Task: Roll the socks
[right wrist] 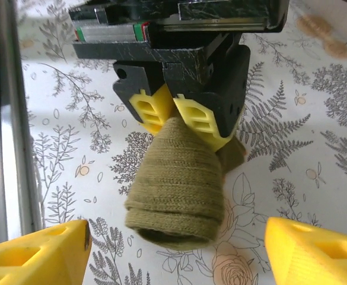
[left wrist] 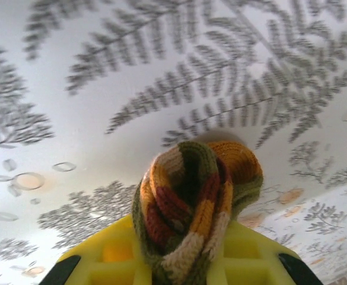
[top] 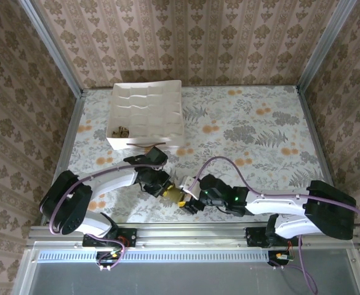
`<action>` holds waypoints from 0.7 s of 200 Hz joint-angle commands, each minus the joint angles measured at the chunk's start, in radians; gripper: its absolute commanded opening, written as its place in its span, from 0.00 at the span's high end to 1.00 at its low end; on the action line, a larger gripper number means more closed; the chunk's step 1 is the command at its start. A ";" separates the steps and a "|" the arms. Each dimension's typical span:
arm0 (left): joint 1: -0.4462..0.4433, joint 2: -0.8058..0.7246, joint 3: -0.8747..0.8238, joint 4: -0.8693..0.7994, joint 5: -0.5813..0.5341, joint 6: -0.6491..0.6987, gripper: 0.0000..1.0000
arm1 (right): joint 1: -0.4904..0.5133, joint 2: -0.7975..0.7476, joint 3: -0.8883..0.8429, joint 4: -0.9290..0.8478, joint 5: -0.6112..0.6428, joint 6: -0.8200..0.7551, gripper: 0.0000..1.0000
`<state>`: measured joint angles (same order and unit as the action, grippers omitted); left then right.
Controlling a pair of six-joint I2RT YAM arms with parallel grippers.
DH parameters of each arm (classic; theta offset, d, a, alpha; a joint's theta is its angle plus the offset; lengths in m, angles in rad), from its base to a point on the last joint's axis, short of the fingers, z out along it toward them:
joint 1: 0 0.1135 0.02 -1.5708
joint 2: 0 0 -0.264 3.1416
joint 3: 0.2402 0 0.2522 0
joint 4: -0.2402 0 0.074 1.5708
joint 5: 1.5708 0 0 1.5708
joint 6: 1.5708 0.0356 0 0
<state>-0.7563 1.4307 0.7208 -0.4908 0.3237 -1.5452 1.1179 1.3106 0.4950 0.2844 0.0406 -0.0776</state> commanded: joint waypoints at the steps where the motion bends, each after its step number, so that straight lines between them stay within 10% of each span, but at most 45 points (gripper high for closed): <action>1: 0.019 0.029 -0.040 -0.212 -0.024 -0.008 1.00 | 0.075 0.073 0.074 -0.025 0.210 -0.093 0.23; 61: 0.049 0.087 0.003 -0.200 0.017 0.039 1.00 | 0.146 0.342 0.258 -0.076 0.347 -0.120 0.31; 115: 0.068 0.029 -0.014 -0.178 0.018 0.058 1.00 | 0.106 0.406 0.241 -0.158 0.384 -0.025 0.66; 140: 0.100 -0.018 -0.040 -0.115 0.043 0.073 0.74 | 0.063 0.399 0.193 -0.148 0.292 0.023 0.87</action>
<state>-0.6861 1.4479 0.7353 -0.5381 0.3882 -1.5066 1.2419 1.6821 0.7559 0.2401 0.3588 -0.1207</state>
